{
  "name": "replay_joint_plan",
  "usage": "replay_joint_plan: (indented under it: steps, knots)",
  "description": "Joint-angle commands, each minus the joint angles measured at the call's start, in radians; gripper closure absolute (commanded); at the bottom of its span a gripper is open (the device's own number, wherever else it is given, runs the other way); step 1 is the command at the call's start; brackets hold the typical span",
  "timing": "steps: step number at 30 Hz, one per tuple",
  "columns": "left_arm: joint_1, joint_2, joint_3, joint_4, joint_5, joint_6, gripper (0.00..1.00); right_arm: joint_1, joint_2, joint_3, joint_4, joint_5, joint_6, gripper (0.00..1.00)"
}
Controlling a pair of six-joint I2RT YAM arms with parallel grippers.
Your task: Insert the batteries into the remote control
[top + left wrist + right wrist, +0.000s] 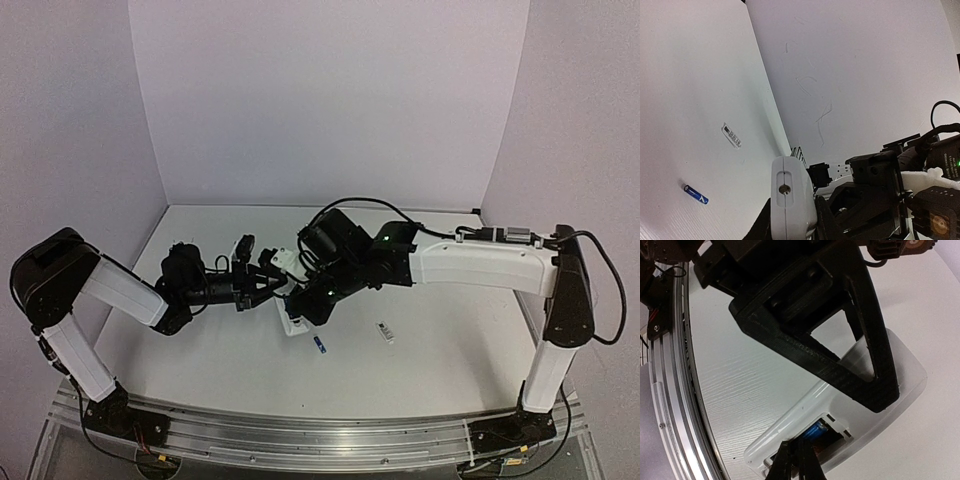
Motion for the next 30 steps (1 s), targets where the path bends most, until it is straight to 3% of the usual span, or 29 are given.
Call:
replay_joint_plan:
  steps: [1, 10, 23, 30]
  knots:
    - [-0.023, -0.053, 0.059, 0.126, 0.058, -0.035, 1.00, 0.004, 0.066, 0.013, 0.046, 0.029, 0.008, 0.97]
    - [-0.019, -0.106, 0.058, -0.023, 0.035, 0.061, 1.00, 0.003, -0.023, 0.036, 0.047, 0.054, 0.090, 0.93]
    - [-0.011, -0.356, 0.014, -0.538, -0.169, 0.402, 1.00, 0.002, -0.307, -0.138, 0.046, 0.173, 0.317, 0.55]
    - [-0.009, -0.525, -0.015, -0.658, -0.197, 0.507, 1.00, -0.001, -0.367, -0.278, 0.046, 0.284, 0.427, 0.37]
